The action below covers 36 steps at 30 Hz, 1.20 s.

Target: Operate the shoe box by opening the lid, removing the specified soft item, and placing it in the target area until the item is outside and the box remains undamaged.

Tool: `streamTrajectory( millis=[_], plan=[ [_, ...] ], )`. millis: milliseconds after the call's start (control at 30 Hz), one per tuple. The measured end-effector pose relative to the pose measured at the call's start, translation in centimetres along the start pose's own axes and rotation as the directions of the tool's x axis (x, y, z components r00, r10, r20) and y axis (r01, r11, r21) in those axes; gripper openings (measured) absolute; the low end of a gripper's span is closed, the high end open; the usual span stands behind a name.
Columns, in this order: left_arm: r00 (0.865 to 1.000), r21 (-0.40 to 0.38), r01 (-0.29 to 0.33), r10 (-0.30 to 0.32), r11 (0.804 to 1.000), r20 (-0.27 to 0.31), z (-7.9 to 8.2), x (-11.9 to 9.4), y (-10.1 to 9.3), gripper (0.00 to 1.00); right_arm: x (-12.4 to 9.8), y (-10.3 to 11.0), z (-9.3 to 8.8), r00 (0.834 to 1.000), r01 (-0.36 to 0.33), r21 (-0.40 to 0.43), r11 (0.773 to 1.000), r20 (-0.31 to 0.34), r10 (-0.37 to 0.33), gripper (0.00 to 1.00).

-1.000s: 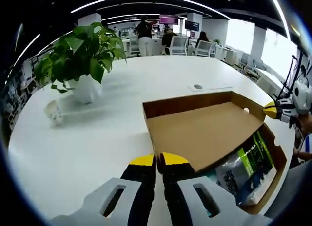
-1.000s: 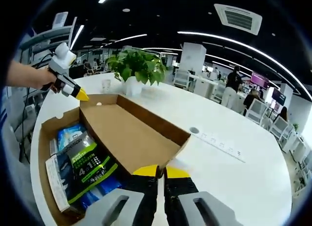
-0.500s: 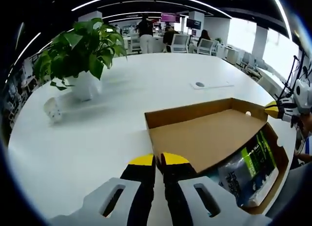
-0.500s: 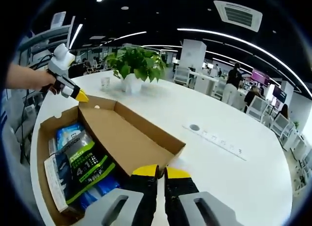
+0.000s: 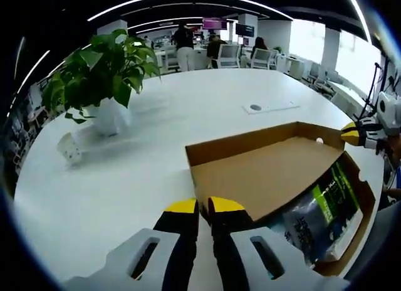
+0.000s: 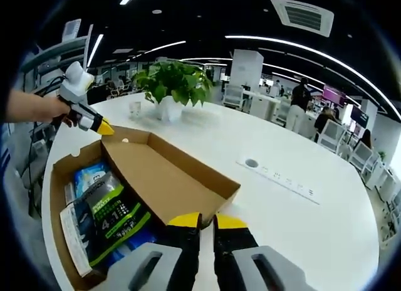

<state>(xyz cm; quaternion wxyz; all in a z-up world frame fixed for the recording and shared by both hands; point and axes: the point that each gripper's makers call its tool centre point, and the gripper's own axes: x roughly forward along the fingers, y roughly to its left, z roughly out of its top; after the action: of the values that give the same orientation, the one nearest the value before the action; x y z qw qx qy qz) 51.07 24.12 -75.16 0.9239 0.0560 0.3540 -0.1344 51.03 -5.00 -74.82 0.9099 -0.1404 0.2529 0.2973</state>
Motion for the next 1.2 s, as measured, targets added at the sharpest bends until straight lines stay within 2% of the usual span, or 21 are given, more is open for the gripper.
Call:
streamTrajectory(
  millis=[133,300,600,933,1200],
  plan=[
    [1.000,0.001,-0.004,0.004,1.000,0.009,0.2,-0.4,0.1,0.07,-0.6,0.2,0.2,1.000,-0.003,0.001,1.000,0.018,0.003,0.06],
    [0.999,0.018,-0.020,0.020,1.000,0.037,0.7,-1.3,0.2,0.17,-1.2,0.7,0.3,0.999,-0.010,0.003,1.000,0.040,0.010,0.10],
    [0.997,0.015,-0.029,0.028,0.999,0.074,1.0,-3.4,-0.2,0.20,-2.5,2.0,1.0,0.996,-0.035,0.015,0.999,0.084,0.034,0.12],
    [0.995,0.035,-0.024,0.021,0.999,0.093,0.3,-5.4,-1.5,0.21,-3.0,3.8,0.2,0.996,-0.077,0.023,0.997,0.051,0.076,0.11],
    [0.996,0.052,-0.010,0.005,0.999,0.092,-0.7,-6.2,-2.9,0.22,-2.5,5.5,-0.1,0.992,-0.122,0.022,0.992,0.029,0.122,0.12]
  ],
)
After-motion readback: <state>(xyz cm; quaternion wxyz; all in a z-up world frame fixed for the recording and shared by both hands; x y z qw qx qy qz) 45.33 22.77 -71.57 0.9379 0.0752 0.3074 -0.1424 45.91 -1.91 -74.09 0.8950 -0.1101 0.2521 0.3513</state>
